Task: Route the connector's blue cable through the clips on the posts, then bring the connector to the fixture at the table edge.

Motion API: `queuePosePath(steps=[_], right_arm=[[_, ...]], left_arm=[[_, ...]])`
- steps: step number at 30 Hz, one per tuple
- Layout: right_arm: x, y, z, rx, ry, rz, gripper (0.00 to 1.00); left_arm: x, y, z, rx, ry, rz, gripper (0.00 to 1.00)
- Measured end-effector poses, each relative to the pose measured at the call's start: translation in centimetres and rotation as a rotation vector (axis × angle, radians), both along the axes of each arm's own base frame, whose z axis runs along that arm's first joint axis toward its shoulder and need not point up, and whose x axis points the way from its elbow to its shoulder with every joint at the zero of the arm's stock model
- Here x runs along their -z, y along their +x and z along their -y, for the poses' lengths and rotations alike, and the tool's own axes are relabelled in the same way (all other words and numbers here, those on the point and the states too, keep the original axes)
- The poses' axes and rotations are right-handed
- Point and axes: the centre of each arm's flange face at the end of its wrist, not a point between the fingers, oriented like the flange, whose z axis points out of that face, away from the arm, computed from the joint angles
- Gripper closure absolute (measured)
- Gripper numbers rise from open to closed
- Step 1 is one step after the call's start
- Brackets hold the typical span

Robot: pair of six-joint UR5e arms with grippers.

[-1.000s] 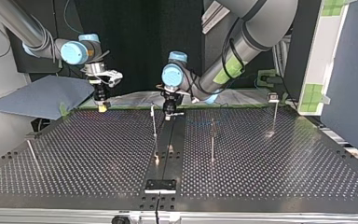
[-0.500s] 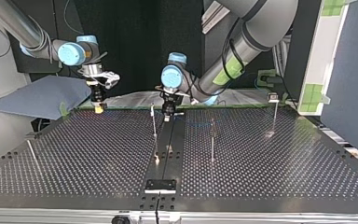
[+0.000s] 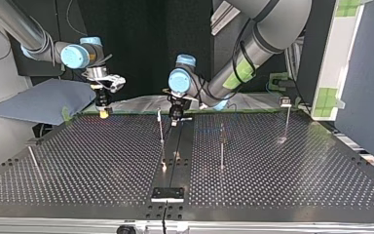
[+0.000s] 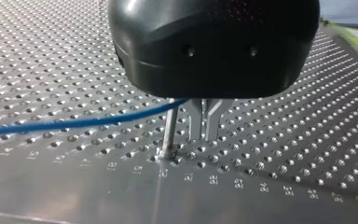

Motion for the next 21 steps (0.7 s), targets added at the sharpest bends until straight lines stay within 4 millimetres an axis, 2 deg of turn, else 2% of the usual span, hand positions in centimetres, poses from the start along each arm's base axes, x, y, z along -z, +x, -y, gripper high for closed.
queuePosePath(steps=[1, 4, 5, 6, 8, 14, 21], right_arm=[[0.0, 0.1, 0.0, -0.001, 0.0, 0.0, 0.93], [0.1, 0.1, -0.1, -0.002, 0.001, -0.001, 0.93], [0.1, 0.1, -0.1, -0.003, 0.002, -0.001, 0.93], [0.1, 0.1, -0.1, -0.003, 0.002, -0.002, 0.93], [0.1, 0.1, -0.1, -0.003, 0.003, -0.003, 0.93], [0.2, 0.2, -0.1, -0.003, 0.004, -0.004, 0.93], [0.3, 0.2, -0.2, -0.004, 0.005, -0.005, 0.93]], left_arm=[[0.0, 0.0, 0.0, 0.002, 0.002, -0.001, 0.81], [0.0, 0.0, 0.0, 0.01, 0.009, -0.003, 0.81], [0.1, 0.0, 0.0, 0.011, 0.009, -0.003, 0.25], [0.1, 0.0, 0.0, 0.012, 0.01, -0.003, 0.25], [0.1, 0.0, 0.0, 0.013, 0.012, -0.003, 0.0], [0.1, -0.2, 0.0, 0.013, 0.041, -0.01, 0.0], [-0.9, -0.8, -0.2, 0.02, 0.063, -0.041, 0.0]])
